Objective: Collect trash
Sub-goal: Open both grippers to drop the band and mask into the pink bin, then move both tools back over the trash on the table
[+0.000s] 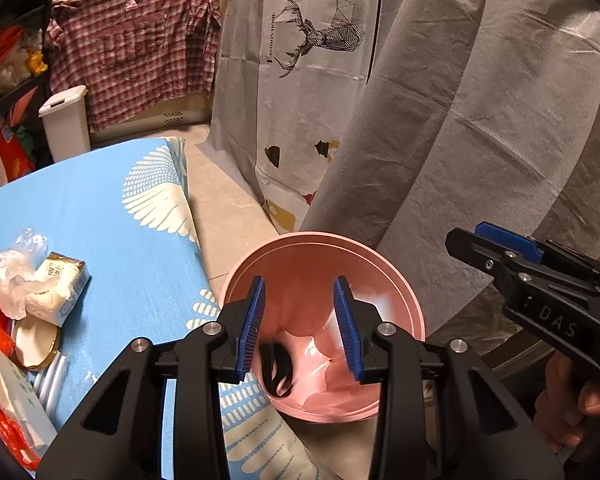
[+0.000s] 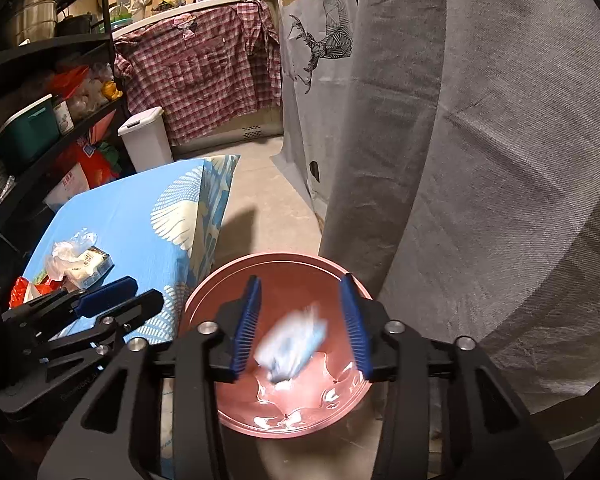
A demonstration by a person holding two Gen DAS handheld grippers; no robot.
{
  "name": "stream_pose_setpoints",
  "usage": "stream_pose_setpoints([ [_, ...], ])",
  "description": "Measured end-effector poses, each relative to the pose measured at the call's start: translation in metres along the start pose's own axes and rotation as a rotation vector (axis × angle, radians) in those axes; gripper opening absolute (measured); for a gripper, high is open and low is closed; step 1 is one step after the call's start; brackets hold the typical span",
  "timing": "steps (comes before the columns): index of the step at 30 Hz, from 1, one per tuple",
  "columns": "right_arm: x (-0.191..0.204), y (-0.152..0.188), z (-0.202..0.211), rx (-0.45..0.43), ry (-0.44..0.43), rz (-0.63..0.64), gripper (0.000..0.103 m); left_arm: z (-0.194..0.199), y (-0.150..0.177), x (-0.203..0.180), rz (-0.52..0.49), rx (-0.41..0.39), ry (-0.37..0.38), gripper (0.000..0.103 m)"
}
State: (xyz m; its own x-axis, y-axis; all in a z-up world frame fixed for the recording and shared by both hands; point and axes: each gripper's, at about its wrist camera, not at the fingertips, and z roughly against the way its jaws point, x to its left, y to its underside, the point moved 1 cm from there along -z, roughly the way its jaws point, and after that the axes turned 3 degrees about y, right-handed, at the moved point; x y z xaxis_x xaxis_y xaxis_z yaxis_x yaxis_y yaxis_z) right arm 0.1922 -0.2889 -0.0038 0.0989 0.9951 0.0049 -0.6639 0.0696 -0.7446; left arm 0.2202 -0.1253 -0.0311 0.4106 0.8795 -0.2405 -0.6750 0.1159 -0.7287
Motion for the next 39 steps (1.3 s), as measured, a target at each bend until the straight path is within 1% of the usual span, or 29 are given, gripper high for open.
stream_pose_setpoints([
  [4,-0.001,0.0,-0.001,0.002,0.005,-0.004,0.047,0.006,0.0,0.002,-0.005,-0.008,-0.003,0.036],
  [11,0.003,0.003,0.008,-0.023,0.001,0.016,0.047,0.021,-0.003,0.004,-0.009,-0.042,-0.013,0.036],
  [18,0.016,0.005,0.028,-0.062,-0.022,0.046,0.047,0.05,-0.002,0.015,0.003,-0.082,-0.034,0.036],
  [24,0.034,0.006,0.048,-0.101,-0.057,0.067,0.047,0.084,0.001,0.031,0.023,-0.12,-0.054,0.035],
  [30,0.062,0.006,0.066,-0.133,-0.121,0.082,0.047,0.121,0.003,0.055,0.059,-0.158,-0.092,0.032],
  [35,0.089,0.008,0.075,-0.149,-0.192,0.092,0.046,0.157,0.006,0.093,0.121,-0.2,-0.151,0.027],
  [39,0.11,0.011,0.077,-0.153,-0.254,0.107,0.036,0.181,0.009,0.126,0.178,-0.225,-0.199,0.024],
])
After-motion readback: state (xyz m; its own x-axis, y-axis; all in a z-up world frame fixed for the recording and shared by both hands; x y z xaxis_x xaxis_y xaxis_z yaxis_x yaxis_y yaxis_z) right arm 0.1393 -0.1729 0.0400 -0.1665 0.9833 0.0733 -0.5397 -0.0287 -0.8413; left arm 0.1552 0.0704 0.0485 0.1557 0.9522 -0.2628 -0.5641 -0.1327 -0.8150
